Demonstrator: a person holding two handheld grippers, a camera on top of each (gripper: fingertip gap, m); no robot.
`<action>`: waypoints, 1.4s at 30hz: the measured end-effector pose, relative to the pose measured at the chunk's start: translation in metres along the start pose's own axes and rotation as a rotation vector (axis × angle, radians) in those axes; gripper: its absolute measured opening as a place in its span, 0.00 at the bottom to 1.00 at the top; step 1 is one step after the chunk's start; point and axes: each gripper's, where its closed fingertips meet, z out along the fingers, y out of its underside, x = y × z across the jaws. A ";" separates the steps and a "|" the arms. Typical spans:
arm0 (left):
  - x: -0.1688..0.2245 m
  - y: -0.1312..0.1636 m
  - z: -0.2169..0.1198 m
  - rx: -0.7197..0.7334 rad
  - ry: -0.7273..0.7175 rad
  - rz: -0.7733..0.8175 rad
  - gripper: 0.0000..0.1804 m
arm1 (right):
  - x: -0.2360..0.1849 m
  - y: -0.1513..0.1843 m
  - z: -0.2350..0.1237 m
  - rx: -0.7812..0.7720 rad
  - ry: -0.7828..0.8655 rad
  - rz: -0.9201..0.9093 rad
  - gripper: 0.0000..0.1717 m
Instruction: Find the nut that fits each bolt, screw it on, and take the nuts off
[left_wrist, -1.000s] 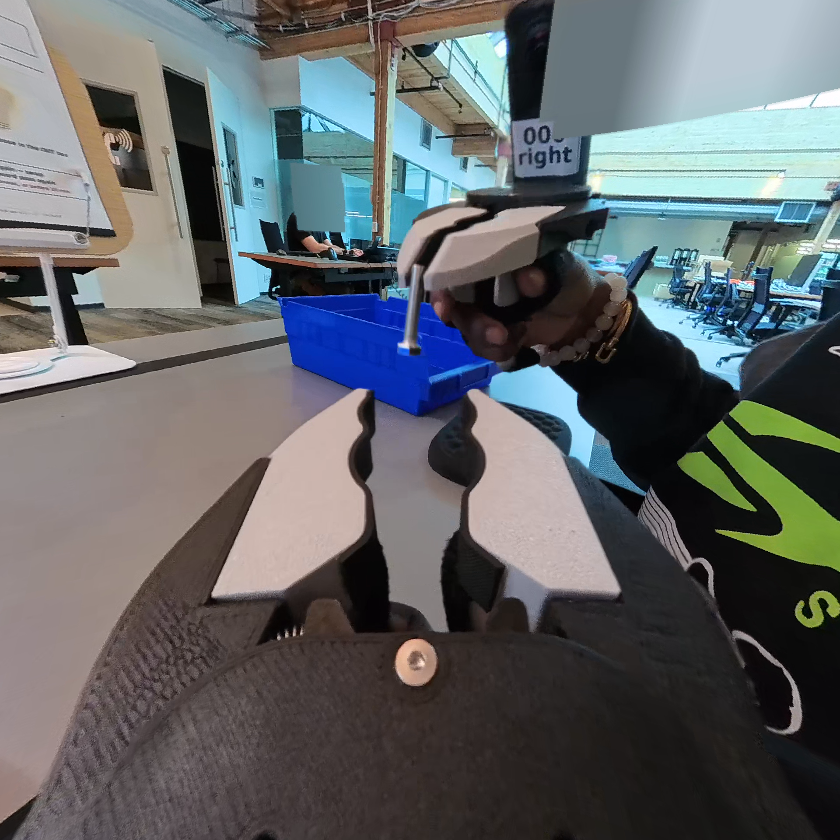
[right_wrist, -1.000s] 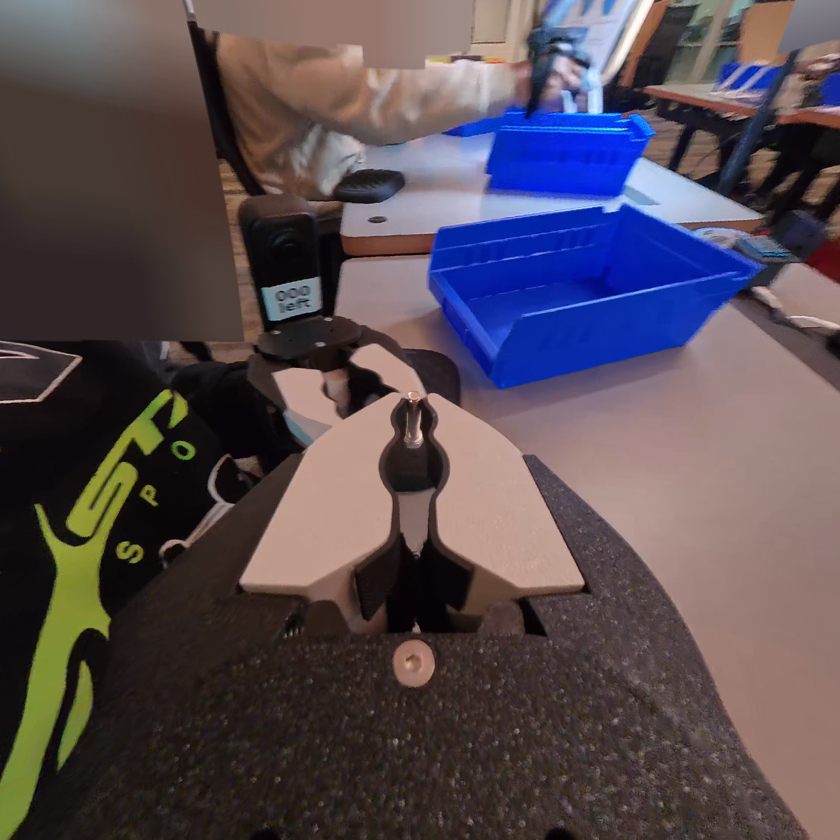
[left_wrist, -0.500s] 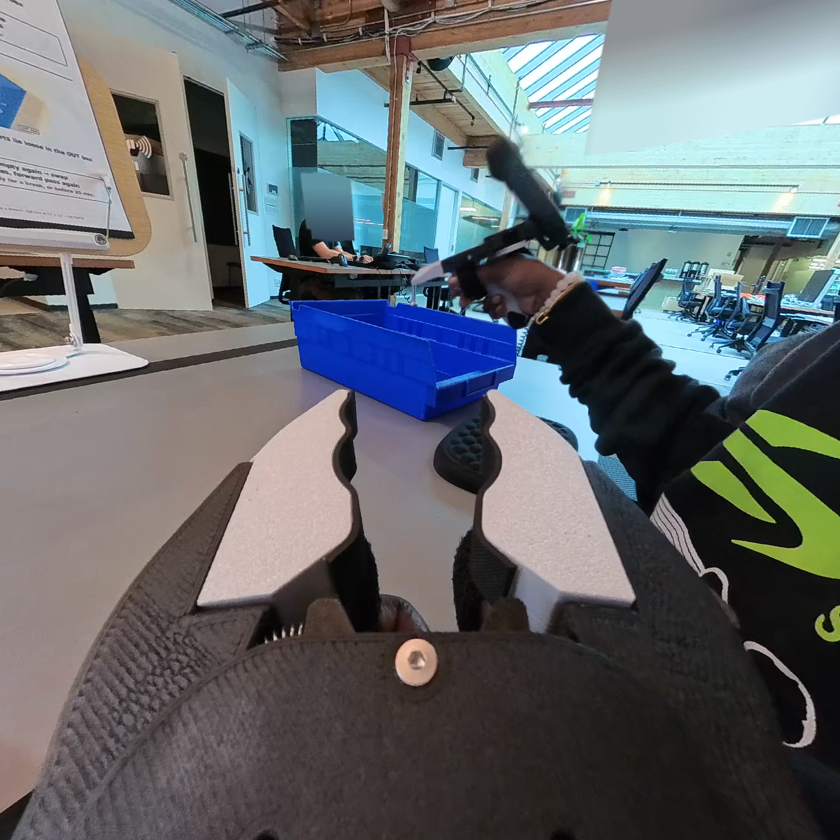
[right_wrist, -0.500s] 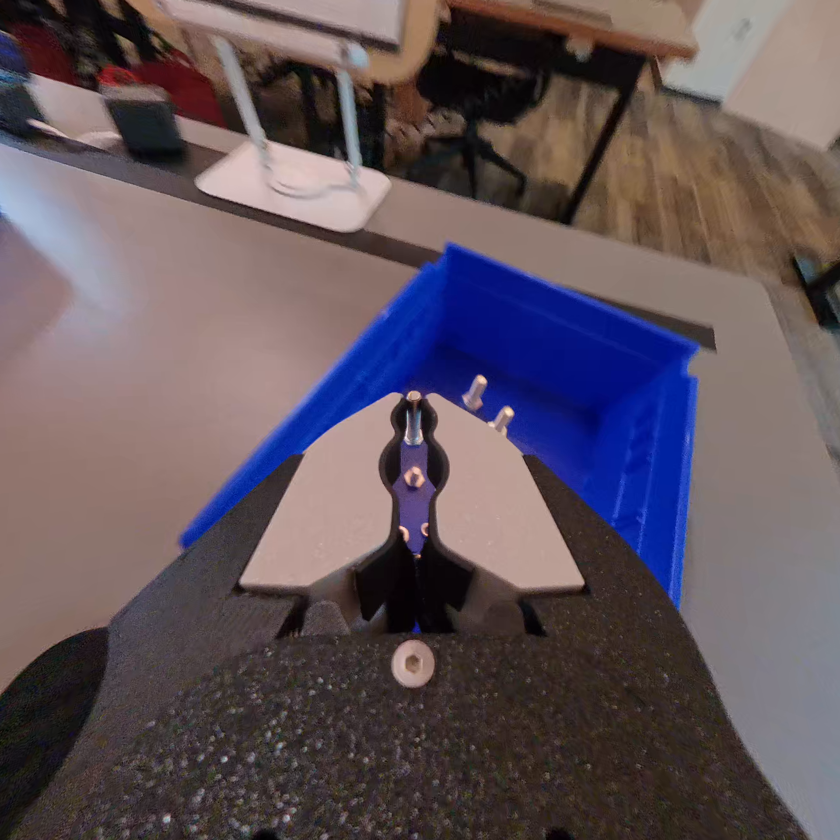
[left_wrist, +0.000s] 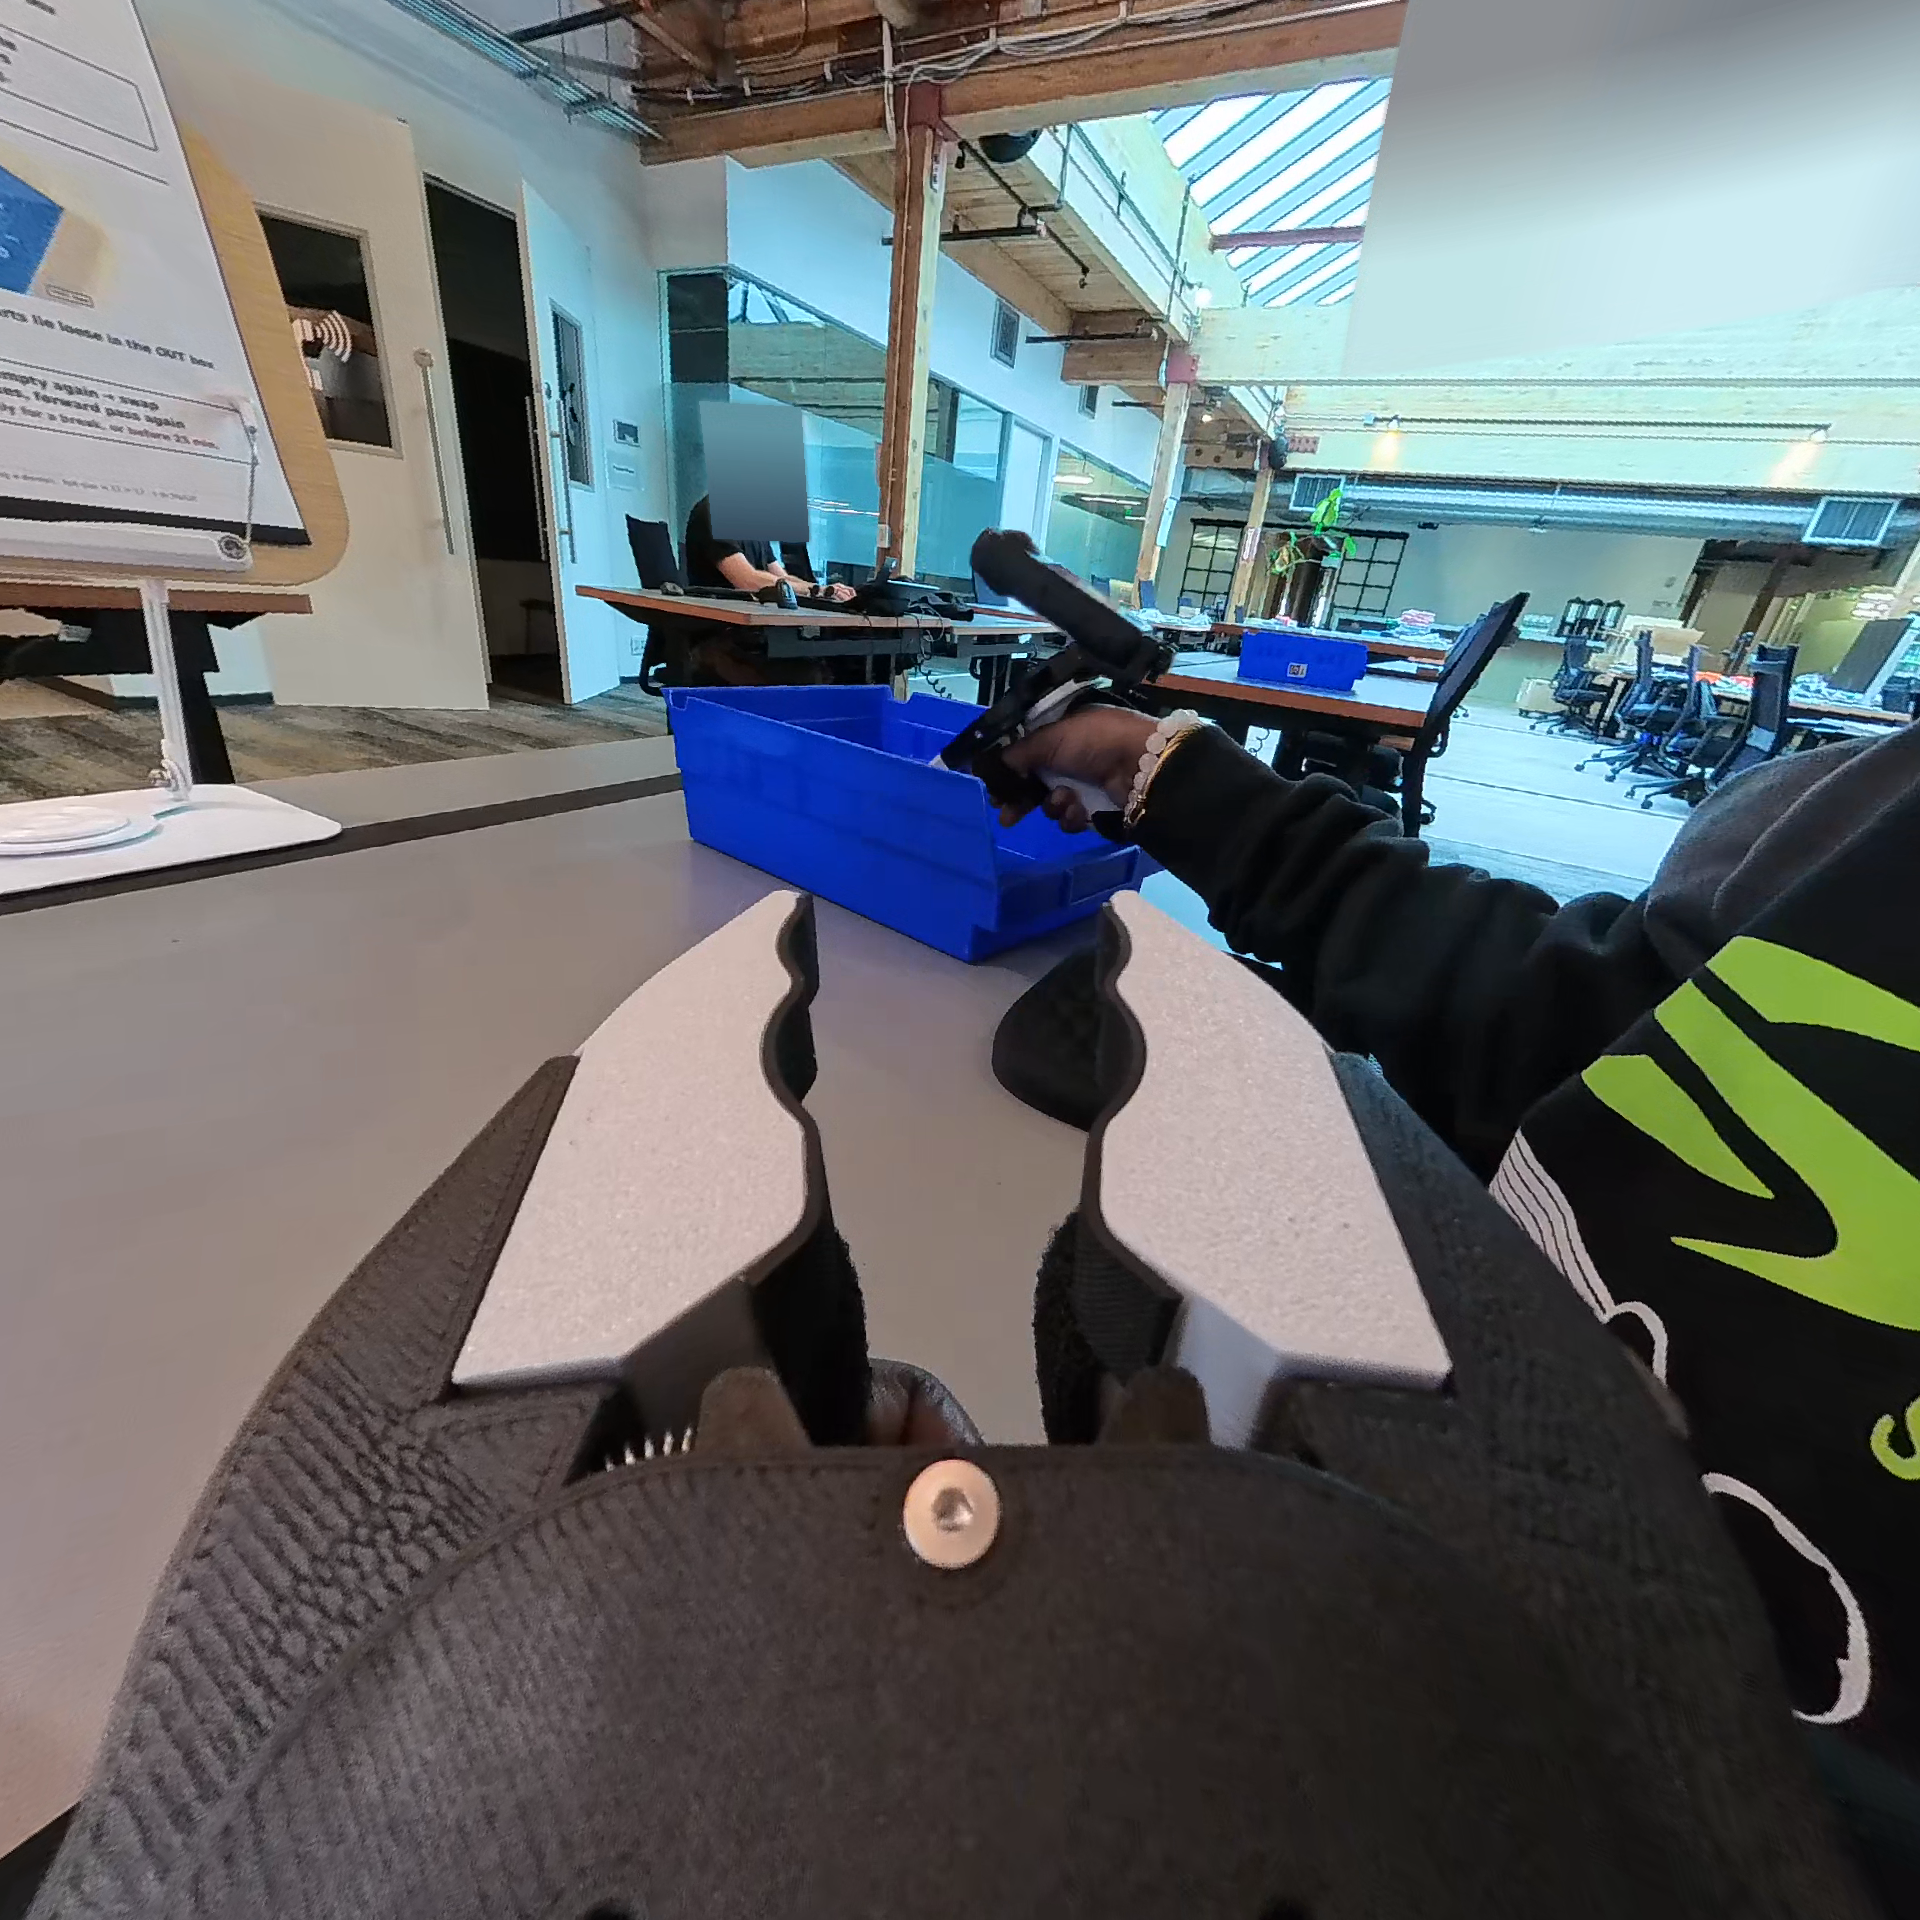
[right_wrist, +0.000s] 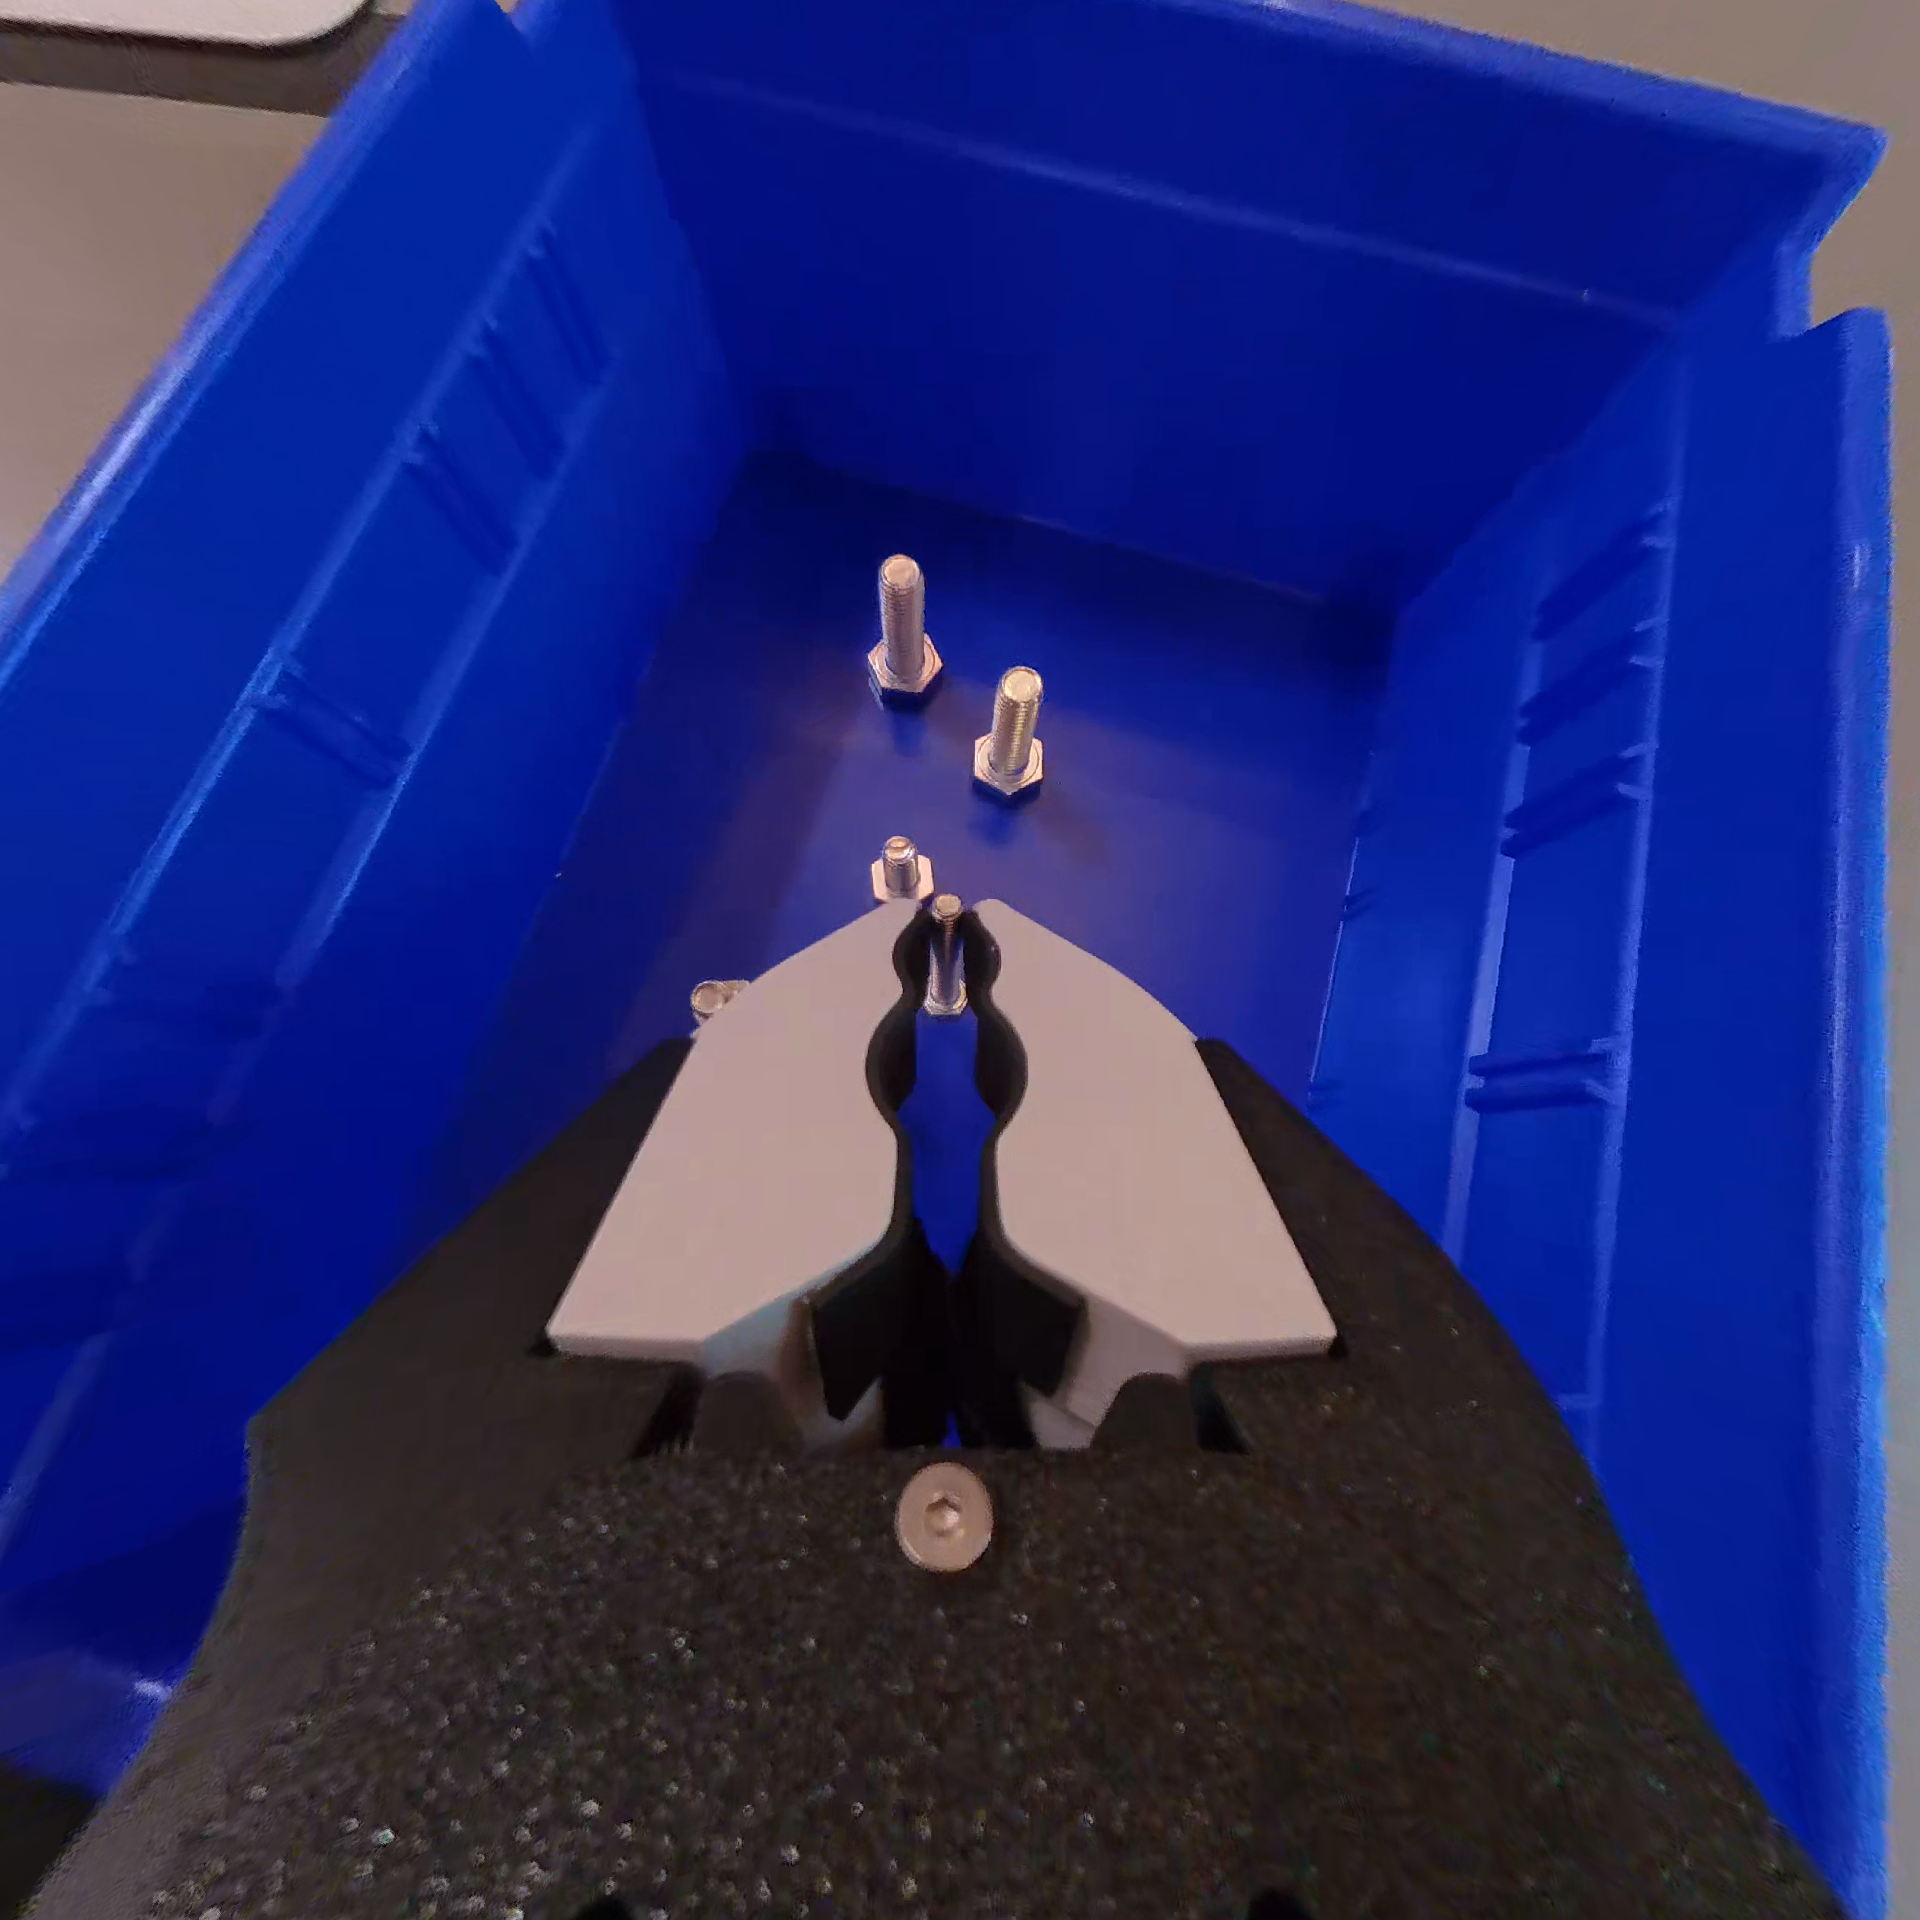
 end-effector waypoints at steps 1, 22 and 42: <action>0.000 0.000 0.000 0.000 -0.001 0.001 0.28 | 0.001 0.001 0.001 -0.010 0.009 -0.004 0.04; -0.121 -0.025 -0.054 -0.109 -0.646 0.106 0.32 | -0.054 -0.045 -0.105 0.467 0.010 -0.049 0.41; -0.213 0.023 -0.072 -0.508 -0.935 0.158 0.13 | -0.133 0.020 -0.063 0.254 0.051 -0.264 0.13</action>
